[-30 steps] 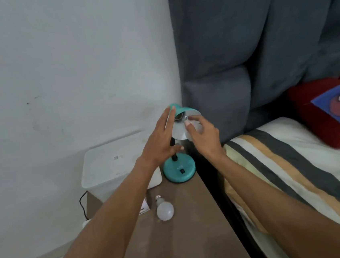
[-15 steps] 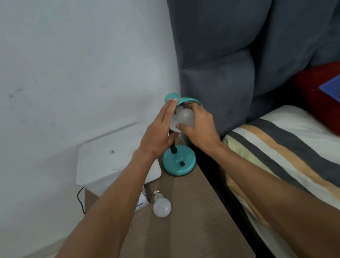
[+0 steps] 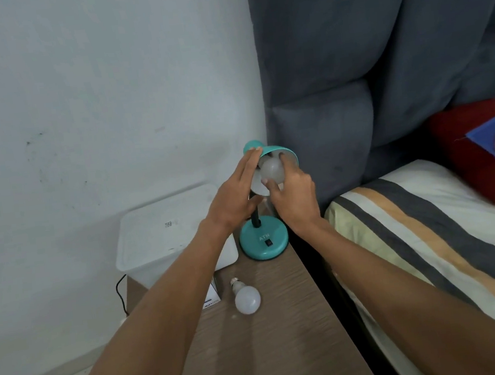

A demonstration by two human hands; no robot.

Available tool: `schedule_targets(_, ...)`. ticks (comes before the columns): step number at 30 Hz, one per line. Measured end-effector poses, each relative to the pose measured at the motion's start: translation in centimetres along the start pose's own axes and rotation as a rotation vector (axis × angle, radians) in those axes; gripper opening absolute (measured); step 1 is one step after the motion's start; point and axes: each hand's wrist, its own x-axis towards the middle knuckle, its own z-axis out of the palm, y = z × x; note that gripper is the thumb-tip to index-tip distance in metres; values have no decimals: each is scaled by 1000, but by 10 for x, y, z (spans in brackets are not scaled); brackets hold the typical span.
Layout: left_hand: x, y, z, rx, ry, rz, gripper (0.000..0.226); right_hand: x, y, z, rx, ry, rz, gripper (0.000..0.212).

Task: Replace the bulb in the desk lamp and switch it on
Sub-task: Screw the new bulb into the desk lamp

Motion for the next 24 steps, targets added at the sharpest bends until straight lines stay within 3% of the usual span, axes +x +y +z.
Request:
schedule_targets(3, 0, -1, -2, 12, 3, 11, 101, 5, -5, -6, 63, -18, 155, 54)
schedule_targets(9, 0, 0, 2, 27, -9, 7, 103, -5, -10, -5, -41, 42, -17, 48)
schedule_targets(13, -1, 0, -1, 21, -1, 14, 102, -5, -5, -4, -136, -32, -88, 62)
schedule_targets(18, -1, 0, -3, 19, 5, 16, 98, 1, -6, -10, -23, -4, 149, 49)
schedule_targets(24, -2, 0, -2, 34, -19, 24, 104, -7, -5, -7, -44, 8, -51, 51)
